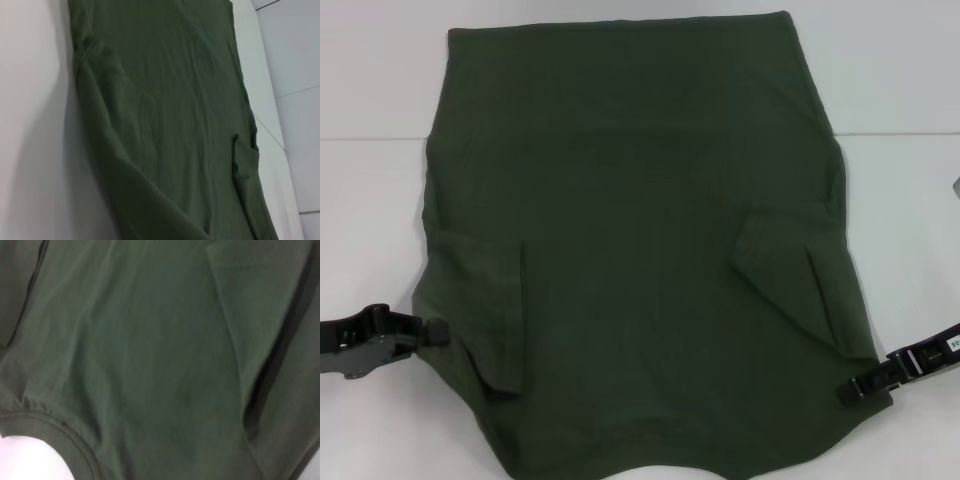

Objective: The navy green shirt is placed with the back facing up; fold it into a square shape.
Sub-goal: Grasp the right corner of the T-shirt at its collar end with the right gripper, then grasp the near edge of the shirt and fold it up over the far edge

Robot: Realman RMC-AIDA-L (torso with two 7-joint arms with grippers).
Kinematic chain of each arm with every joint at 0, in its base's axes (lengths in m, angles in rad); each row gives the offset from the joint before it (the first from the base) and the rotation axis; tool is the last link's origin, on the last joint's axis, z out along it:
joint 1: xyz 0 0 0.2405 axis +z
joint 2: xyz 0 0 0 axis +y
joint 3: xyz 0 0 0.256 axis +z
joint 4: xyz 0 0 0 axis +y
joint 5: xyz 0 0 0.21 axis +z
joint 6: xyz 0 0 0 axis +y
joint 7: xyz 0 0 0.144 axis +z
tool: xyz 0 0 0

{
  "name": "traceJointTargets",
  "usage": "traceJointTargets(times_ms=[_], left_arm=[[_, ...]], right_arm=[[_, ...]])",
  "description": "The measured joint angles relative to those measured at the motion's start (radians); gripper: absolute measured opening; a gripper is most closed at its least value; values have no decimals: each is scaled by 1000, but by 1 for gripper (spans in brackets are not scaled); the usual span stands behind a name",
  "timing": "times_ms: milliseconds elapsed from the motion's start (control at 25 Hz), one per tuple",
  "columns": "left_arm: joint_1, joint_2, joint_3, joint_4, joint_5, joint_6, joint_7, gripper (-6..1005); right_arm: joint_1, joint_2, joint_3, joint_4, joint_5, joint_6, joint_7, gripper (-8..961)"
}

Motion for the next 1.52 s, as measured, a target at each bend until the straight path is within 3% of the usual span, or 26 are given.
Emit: traceJointTargets(times_ms=[320, 520, 840, 1080, 1520], left_arm=[[-2, -1, 3, 0, -1, 0, 5, 18], [0, -3, 1, 0, -1, 3, 8, 18], [3, -3, 0, 0, -2, 13, 15, 18], [4, -2, 8, 3, 2, 65, 55, 18], [104, 11, 50, 74, 12, 218, 83, 18]], right_arm=[[-3, -1, 15, -11, 13, 4, -1, 744], [-3, 0, 9, -7, 13, 4, -2, 510], [-8, 3, 11, -5, 13, -3, -2, 245], [-25, -9, 18, -10, 47, -36, -18, 73], [-68, -42, 39, -14, 56, -202, -62, 34]])
